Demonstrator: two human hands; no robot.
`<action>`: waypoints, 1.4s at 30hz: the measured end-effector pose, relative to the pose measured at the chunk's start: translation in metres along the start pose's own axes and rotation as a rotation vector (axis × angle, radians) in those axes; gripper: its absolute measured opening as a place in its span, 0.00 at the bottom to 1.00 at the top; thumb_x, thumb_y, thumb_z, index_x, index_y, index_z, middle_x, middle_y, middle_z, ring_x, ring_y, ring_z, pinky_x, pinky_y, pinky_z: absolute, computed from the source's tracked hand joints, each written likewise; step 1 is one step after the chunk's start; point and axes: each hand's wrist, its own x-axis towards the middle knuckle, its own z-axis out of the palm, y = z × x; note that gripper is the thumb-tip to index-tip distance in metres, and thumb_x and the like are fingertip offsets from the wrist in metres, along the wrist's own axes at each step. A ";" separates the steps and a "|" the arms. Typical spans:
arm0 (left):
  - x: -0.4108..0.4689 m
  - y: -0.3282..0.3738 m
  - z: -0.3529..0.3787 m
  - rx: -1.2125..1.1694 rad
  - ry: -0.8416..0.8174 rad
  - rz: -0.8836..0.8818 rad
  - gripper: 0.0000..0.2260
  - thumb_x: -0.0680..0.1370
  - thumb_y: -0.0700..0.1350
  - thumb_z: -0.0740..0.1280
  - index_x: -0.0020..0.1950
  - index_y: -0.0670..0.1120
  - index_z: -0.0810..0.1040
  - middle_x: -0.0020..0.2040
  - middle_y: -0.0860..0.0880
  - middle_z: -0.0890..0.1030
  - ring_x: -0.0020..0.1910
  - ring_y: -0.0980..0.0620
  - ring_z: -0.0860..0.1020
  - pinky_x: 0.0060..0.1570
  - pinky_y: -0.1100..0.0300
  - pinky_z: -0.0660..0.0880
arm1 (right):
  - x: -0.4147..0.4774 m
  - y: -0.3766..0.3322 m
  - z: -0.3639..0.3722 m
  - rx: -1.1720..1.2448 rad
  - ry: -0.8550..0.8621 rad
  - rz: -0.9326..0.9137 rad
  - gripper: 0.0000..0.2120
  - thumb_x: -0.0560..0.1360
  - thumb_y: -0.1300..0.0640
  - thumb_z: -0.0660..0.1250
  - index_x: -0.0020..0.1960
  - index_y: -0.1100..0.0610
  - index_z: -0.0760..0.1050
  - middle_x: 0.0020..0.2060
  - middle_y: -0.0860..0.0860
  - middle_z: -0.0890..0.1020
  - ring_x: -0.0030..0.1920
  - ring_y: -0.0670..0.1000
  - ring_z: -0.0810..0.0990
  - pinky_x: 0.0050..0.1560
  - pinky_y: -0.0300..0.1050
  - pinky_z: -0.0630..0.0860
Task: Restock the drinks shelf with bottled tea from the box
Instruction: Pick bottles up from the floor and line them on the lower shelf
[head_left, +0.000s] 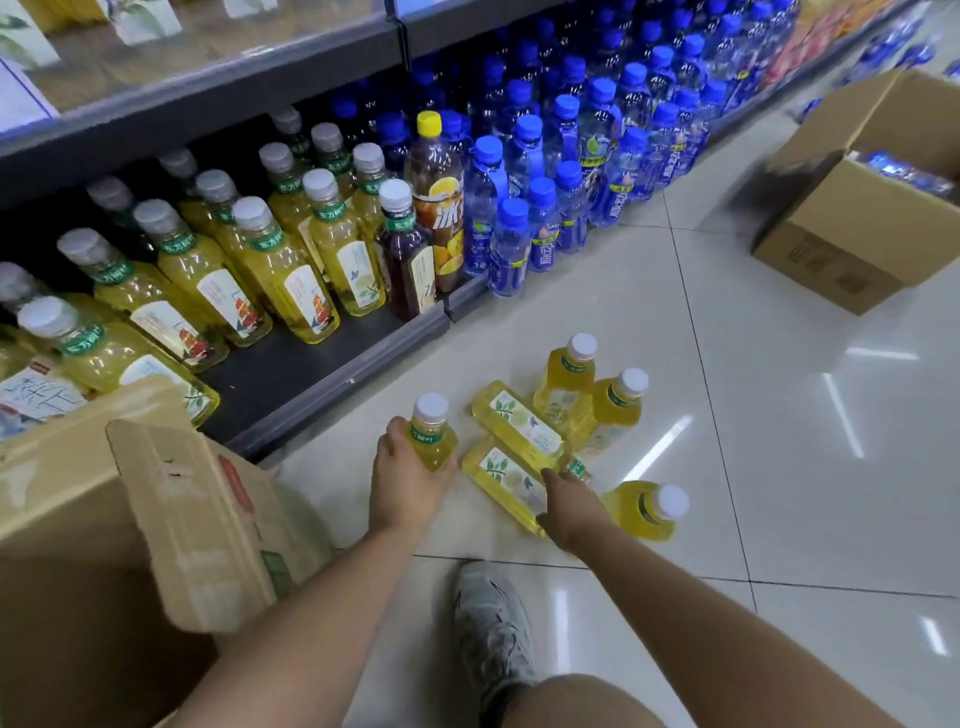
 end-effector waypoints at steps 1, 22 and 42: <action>-0.002 -0.003 0.003 -0.040 0.027 -0.043 0.31 0.68 0.51 0.79 0.62 0.46 0.67 0.57 0.43 0.75 0.55 0.40 0.77 0.52 0.51 0.75 | 0.000 0.003 0.012 0.021 -0.005 0.029 0.27 0.76 0.59 0.67 0.72 0.58 0.62 0.65 0.60 0.72 0.63 0.60 0.74 0.61 0.50 0.73; 0.006 -0.023 -0.001 -0.021 0.057 -0.165 0.46 0.67 0.59 0.77 0.76 0.53 0.53 0.71 0.48 0.65 0.71 0.46 0.66 0.62 0.46 0.73 | 0.023 -0.029 0.066 0.509 -0.165 0.296 0.31 0.65 0.41 0.75 0.62 0.55 0.73 0.51 0.53 0.82 0.50 0.55 0.81 0.47 0.45 0.77; 0.013 0.019 -0.071 0.483 -0.213 -0.001 0.14 0.80 0.44 0.67 0.62 0.42 0.68 0.60 0.42 0.75 0.58 0.40 0.78 0.54 0.50 0.75 | 0.006 -0.072 -0.047 0.391 0.291 0.115 0.19 0.77 0.43 0.65 0.52 0.61 0.76 0.46 0.60 0.82 0.50 0.62 0.80 0.43 0.46 0.71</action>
